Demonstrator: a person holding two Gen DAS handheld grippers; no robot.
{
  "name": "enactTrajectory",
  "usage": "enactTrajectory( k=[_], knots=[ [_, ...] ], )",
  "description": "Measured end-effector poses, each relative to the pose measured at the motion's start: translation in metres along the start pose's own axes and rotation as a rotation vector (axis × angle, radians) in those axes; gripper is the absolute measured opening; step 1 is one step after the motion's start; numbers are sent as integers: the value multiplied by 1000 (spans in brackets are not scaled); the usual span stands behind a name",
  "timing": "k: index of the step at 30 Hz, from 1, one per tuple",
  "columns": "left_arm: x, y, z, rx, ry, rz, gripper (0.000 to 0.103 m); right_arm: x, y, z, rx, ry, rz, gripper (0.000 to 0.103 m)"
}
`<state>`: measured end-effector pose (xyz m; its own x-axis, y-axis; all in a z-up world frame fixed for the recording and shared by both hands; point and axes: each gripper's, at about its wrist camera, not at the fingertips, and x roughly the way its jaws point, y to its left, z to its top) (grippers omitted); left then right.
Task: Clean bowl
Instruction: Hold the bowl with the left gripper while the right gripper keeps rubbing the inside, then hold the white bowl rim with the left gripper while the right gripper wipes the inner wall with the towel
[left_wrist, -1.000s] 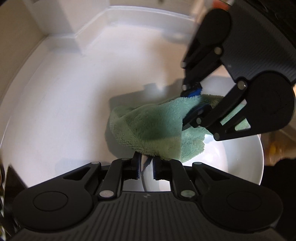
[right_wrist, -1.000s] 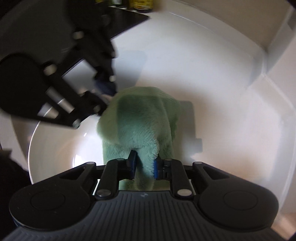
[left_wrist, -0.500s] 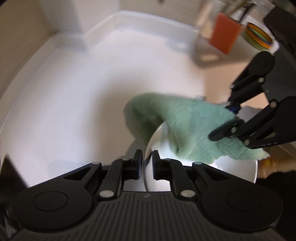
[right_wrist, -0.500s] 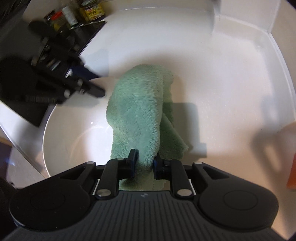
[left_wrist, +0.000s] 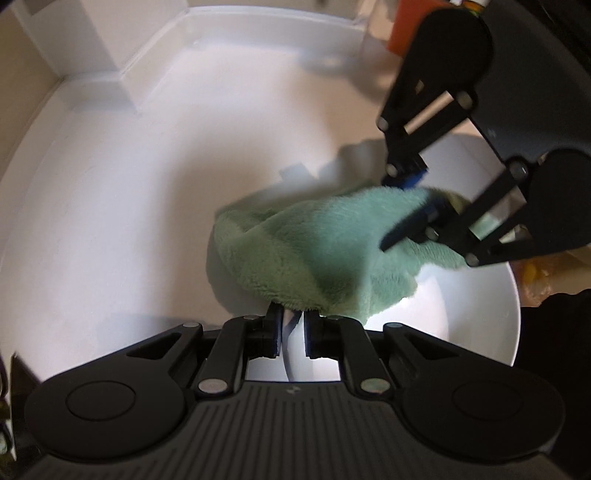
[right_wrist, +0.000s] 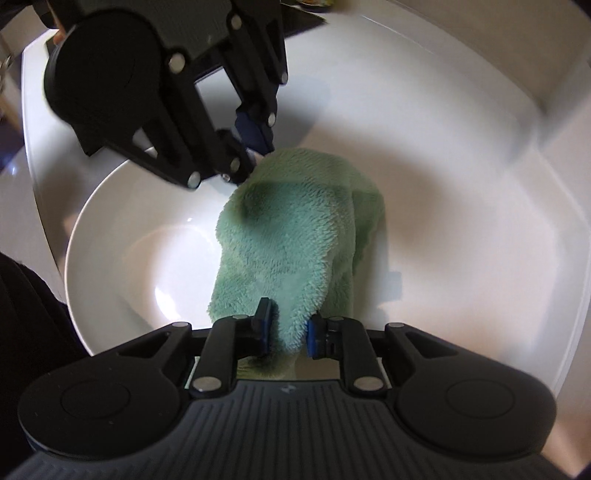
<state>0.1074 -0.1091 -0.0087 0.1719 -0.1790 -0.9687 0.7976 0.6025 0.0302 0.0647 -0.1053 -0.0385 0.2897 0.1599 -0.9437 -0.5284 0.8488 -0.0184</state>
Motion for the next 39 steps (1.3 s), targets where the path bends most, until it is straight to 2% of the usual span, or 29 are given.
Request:
enactTrajectory(
  k=[5,7,10,12,18,22,26,29,36,39],
  knots=[
    [-5,-5,-15,-126,-43,59,12,1,-8,-5,256,-39,-11,10],
    [-7,-8,-21,-160,-63,80,12,-2,-7,-25,430,-62,-17,10],
    [-9,-12,-29,-204,-93,91,14,-11,-1,-54,615,-126,1,11],
    [-10,-17,-31,-190,-94,93,14,-14,4,-64,660,-149,13,12],
    [-11,-19,-28,-99,-95,67,11,-19,3,-63,589,-135,15,12],
    [-9,8,-18,-72,-87,13,11,-9,11,-49,470,-102,13,14],
    [-3,14,-8,-14,-61,-31,9,-11,20,-41,307,-57,21,19],
    [-3,11,-8,18,-44,-9,9,-5,14,-26,256,-1,56,20],
    [-3,4,-10,22,-53,35,9,4,4,13,167,15,-32,20],
    [-4,6,-16,-54,-65,47,9,11,7,27,116,6,-53,19]
  ],
)
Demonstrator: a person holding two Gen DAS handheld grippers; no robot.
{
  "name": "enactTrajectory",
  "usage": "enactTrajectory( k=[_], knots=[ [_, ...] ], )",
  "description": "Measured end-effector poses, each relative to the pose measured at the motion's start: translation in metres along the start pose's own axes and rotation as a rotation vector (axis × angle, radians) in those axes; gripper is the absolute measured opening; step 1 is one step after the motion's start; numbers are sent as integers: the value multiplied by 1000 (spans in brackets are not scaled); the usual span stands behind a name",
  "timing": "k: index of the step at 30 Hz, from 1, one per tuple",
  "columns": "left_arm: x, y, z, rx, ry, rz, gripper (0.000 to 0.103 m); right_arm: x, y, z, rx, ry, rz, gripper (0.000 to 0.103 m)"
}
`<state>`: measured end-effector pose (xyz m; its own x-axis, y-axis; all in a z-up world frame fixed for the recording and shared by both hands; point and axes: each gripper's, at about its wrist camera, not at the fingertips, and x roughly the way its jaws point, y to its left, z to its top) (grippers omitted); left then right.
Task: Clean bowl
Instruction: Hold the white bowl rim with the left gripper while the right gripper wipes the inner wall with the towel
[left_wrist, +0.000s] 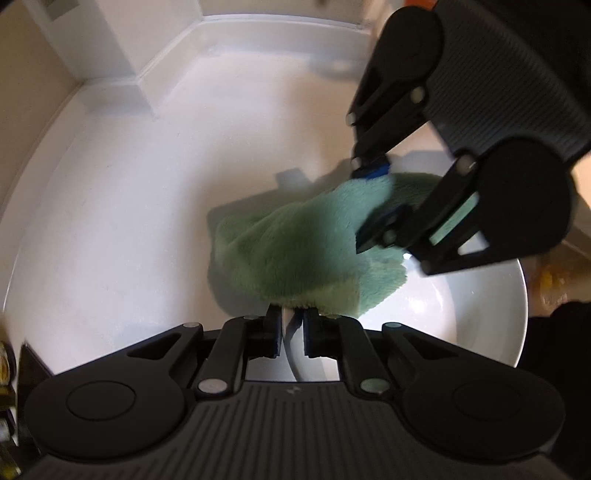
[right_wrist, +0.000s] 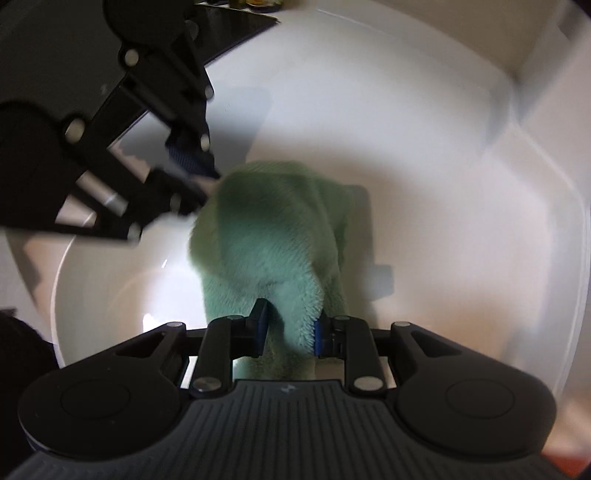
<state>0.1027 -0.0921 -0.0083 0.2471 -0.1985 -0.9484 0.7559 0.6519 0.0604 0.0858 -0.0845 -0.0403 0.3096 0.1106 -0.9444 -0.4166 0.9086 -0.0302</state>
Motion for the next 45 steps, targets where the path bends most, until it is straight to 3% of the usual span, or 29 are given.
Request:
enactTrajectory(
  k=[3,6,11,15,20,25,29,32,36,42,45],
  knots=[
    [-2,1,-8,-72,-23,25,10,-5,-8,-9,116,-7,6,13],
    [-5,-2,-19,-139,-49,64,12,-16,-12,-39,319,-5,23,10],
    [-8,-8,-14,-66,-13,48,12,-21,-6,-69,430,-25,104,13],
    [-14,-7,2,49,-23,25,12,-23,-4,-70,405,-36,102,14],
    [-4,-4,22,182,3,-57,13,-23,7,-58,317,-30,78,15],
    [-3,-10,24,191,38,-81,9,-23,11,-47,168,12,75,16],
    [-8,-29,9,209,33,-30,7,-20,6,-36,67,51,59,15],
    [-10,-32,3,173,32,-20,7,-20,1,-14,39,10,51,14],
    [-13,-30,-6,4,32,33,7,-16,4,4,32,-32,54,16],
    [-17,-37,-20,-134,-11,79,11,-27,-1,-54,368,-15,67,11],
    [-17,-40,-18,-95,22,32,11,-31,3,-70,437,-40,95,12]
  ],
)
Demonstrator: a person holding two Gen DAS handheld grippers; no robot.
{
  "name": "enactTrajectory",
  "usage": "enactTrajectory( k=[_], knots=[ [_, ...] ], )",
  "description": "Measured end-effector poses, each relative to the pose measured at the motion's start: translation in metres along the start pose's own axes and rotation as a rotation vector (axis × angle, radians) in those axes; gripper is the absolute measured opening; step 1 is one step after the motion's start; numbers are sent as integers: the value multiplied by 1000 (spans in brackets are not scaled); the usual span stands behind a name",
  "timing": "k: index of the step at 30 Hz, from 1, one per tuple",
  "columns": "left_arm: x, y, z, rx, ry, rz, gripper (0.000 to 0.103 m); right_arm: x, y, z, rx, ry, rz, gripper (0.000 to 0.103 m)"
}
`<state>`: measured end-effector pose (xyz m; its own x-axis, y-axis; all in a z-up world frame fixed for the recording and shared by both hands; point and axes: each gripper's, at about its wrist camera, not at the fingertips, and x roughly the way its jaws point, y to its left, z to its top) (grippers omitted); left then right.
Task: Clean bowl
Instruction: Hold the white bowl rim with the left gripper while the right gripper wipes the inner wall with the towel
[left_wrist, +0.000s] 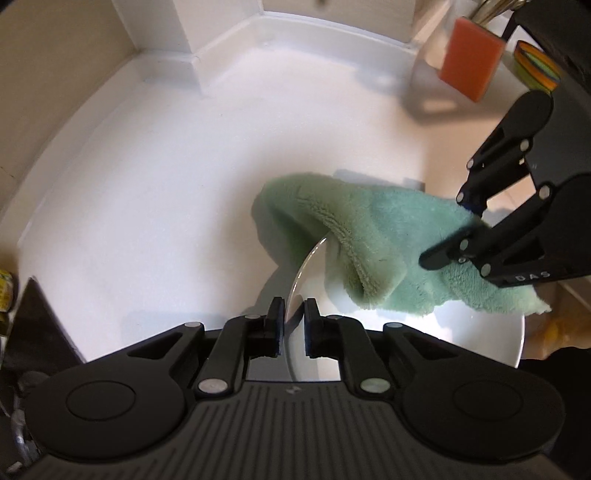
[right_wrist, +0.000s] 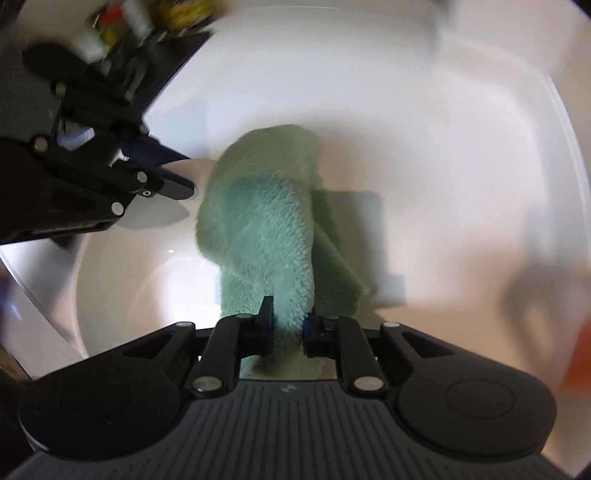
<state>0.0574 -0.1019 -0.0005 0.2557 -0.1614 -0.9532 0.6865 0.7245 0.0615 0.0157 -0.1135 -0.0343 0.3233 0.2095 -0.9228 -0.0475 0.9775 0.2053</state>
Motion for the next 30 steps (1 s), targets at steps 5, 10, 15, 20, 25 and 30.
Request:
enactTrajectory(
  k=[5,10,15,20,25,30],
  knots=[
    [14,7,32,150,31,-45,15,-2,8,-5,-61,-7,-14,13],
    [4,14,34,269,64,-76,17,-6,19,-11,-168,6,-22,16],
    [-9,-1,27,282,78,-31,10,-5,17,-13,-287,63,-16,17],
    [-6,-16,17,211,49,26,11,5,25,13,-390,14,-72,16],
    [-13,-12,4,110,20,41,11,12,37,22,-504,-14,-64,16],
    [-19,-8,-8,20,-12,29,10,7,5,-3,-195,32,-12,10]
  ],
)
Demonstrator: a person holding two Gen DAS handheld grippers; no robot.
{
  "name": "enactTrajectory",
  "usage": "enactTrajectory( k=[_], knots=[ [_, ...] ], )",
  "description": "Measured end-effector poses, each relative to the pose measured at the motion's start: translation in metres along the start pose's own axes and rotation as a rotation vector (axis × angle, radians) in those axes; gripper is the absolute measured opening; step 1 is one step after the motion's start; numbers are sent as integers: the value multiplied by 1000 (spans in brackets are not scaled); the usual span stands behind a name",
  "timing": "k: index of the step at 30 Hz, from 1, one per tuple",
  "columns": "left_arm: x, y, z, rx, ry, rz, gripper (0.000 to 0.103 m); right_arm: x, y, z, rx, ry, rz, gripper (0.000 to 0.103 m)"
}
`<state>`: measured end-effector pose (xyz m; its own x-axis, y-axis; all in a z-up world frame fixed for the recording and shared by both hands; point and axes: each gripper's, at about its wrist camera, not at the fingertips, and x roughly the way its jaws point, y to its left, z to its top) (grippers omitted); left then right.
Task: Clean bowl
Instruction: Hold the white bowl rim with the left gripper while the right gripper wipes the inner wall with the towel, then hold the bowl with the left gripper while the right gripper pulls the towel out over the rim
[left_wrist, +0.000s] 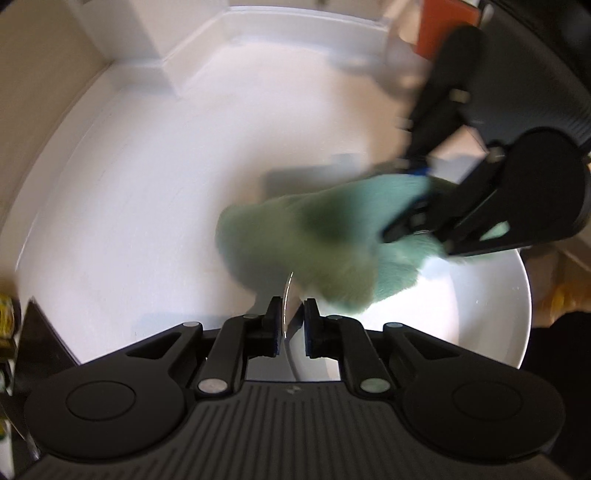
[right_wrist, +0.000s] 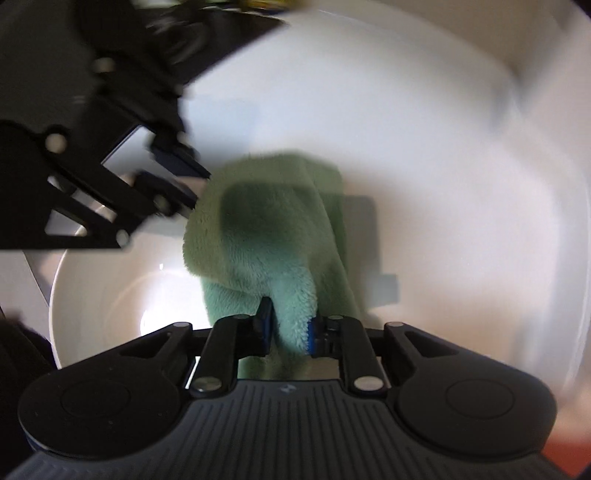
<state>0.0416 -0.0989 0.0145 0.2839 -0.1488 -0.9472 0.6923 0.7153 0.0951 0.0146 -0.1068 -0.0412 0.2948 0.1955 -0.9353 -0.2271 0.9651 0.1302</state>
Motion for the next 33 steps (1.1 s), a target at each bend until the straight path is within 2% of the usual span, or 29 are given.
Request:
enactTrajectory(
  k=[2,7,9,11,13,16,18,22,28,33],
  knots=[
    [-3,-1,-4,-22,-10,-21,11,-5,-2,-16,77,-11,26,12],
    [-8,-11,-2,41,11,-28,11,-10,4,-38,117,-21,35,12],
    [-12,-10,3,55,4,-37,13,-12,6,-35,114,-29,27,12],
    [-15,-9,12,84,-1,-53,14,-4,12,-11,87,-36,4,13],
    [-11,-12,23,155,13,-79,14,-3,17,-10,49,-39,-12,13],
    [-6,-11,34,191,31,-111,13,-4,21,-8,-18,-40,-23,14],
    [-6,-12,33,179,33,-106,10,-7,21,-3,-60,-36,-24,14],
    [-32,-29,15,146,17,-64,8,-7,17,13,-111,-58,-47,14],
    [-35,-35,-2,54,-9,-14,8,13,1,51,-176,-78,3,17],
    [-41,-41,-10,-8,-33,2,10,15,-3,35,7,-9,-29,12]
  ],
)
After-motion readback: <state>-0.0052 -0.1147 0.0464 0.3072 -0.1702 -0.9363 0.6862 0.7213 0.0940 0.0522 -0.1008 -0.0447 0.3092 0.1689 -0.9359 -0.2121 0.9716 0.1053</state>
